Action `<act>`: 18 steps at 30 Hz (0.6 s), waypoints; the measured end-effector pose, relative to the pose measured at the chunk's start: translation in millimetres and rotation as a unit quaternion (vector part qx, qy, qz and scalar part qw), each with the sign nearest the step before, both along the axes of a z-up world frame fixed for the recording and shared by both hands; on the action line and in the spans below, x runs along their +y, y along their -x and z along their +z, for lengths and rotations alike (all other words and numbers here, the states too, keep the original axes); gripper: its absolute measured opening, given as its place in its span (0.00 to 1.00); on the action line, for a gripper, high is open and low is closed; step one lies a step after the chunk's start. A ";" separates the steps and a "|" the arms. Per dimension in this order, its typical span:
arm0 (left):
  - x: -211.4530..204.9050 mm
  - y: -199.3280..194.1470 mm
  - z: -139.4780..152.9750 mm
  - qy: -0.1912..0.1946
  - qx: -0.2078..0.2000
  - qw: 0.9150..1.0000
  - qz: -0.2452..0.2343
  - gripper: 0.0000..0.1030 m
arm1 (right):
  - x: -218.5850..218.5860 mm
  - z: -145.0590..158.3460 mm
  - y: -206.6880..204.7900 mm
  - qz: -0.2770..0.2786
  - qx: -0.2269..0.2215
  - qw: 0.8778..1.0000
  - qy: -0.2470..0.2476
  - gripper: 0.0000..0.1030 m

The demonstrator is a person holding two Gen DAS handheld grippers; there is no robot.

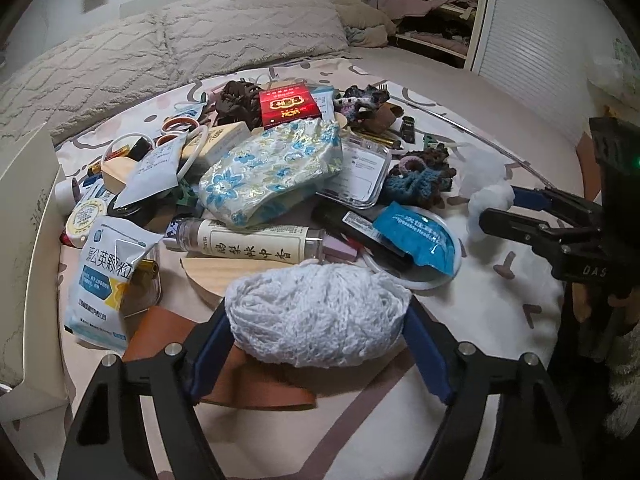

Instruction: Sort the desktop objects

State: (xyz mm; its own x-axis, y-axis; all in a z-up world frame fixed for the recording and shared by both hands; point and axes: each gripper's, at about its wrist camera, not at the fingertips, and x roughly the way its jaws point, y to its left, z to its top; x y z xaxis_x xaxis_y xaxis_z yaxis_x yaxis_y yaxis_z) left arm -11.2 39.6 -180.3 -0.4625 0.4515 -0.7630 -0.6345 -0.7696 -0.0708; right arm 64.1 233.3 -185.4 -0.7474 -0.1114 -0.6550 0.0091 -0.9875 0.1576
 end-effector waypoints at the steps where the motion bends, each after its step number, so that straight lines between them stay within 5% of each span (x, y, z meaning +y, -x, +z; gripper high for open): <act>1: 0.1 -0.6 0.6 -0.002 0.000 1.000 0.001 0.78 | 0.2 0.3 -0.3 0.000 0.001 1.000 0.000 0.71; 18: 0.9 -12.6 16.9 -0.032 0.017 0.999 0.025 0.78 | 4.8 7.7 -5.5 -0.005 0.018 1.000 0.012 0.71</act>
State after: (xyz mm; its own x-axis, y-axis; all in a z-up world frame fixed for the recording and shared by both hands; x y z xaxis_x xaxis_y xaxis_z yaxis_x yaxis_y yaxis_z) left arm 1.5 40.5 -163.4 -0.5116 0.4744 -0.7164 -0.5983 -0.7951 -0.0993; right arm 69.6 238.1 -177.7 -0.7719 -0.1195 -0.6244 0.0056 -0.9834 0.1812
